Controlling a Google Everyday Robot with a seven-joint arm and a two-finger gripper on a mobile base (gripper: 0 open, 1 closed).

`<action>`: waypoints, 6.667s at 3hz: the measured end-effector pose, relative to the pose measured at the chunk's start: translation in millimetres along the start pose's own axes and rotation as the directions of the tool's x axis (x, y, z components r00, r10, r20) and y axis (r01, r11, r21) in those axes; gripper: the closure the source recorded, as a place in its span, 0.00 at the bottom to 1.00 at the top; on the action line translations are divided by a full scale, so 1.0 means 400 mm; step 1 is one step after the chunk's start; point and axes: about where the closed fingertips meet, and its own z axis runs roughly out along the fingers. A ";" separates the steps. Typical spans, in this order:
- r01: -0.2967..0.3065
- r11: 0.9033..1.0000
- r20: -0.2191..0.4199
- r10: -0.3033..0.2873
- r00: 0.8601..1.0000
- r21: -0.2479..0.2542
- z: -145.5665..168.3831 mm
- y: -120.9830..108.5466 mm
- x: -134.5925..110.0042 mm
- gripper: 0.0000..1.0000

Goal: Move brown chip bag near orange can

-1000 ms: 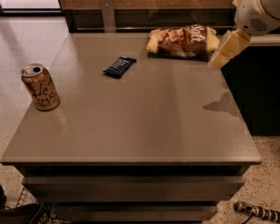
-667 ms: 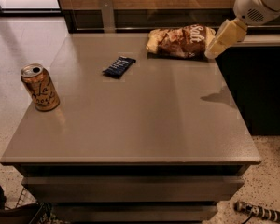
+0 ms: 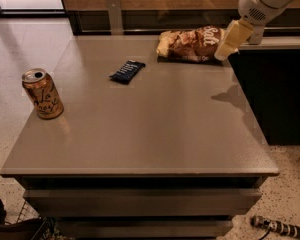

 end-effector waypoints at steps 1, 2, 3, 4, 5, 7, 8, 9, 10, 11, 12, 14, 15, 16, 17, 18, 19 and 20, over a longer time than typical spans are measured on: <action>0.001 0.998 -0.026 0.000 1.000 0.059 0.130 -0.119 0.000 0.00; -0.028 0.998 0.024 0.027 0.999 0.061 0.216 -0.176 -0.012 0.00; -0.046 0.999 0.093 0.045 0.995 0.012 0.295 -0.191 -0.031 0.00; -0.059 0.992 0.170 0.077 0.982 -0.108 0.391 -0.149 -0.069 0.00; -0.066 0.984 0.199 0.099 0.975 -0.165 0.436 -0.123 -0.089 0.00; -0.075 0.958 0.228 0.142 0.963 -0.278 0.509 -0.052 -0.124 0.00; -0.078 0.950 0.231 0.153 0.961 -0.303 0.528 -0.033 -0.129 0.11; -0.077 0.948 0.229 0.152 0.961 -0.307 0.538 -0.027 -0.132 0.34; -0.075 0.946 0.228 0.152 0.962 -0.315 0.552 -0.018 -0.136 0.65; -0.075 0.946 0.227 0.152 0.962 -0.316 0.549 -0.019 -0.139 0.96; -0.075 0.946 0.227 0.152 0.962 -0.316 0.546 -0.021 -0.141 1.00; -0.075 0.946 0.227 0.152 0.962 -0.316 0.542 -0.022 -0.142 1.00; -0.074 0.946 0.227 0.152 0.962 -0.316 0.541 -0.023 -0.142 1.00; -0.073 0.947 0.229 0.150 0.962 -0.312 0.531 -0.027 -0.142 1.00; -0.053 0.967 0.252 0.117 0.961 -0.248 0.358 -0.092 -0.136 1.00; -0.054 0.988 0.287 0.095 0.953 -0.147 0.180 -0.146 -0.129 1.00; -0.058 0.998 0.391 0.043 0.919 0.027 -0.125 -0.168 -0.150 1.00; 0.033 0.999 0.455 -0.045 0.889 0.034 -0.235 -0.009 -0.203 1.00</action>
Offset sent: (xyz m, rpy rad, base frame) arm 0.1652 -0.0288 -0.0261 0.0934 -0.1004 -0.0253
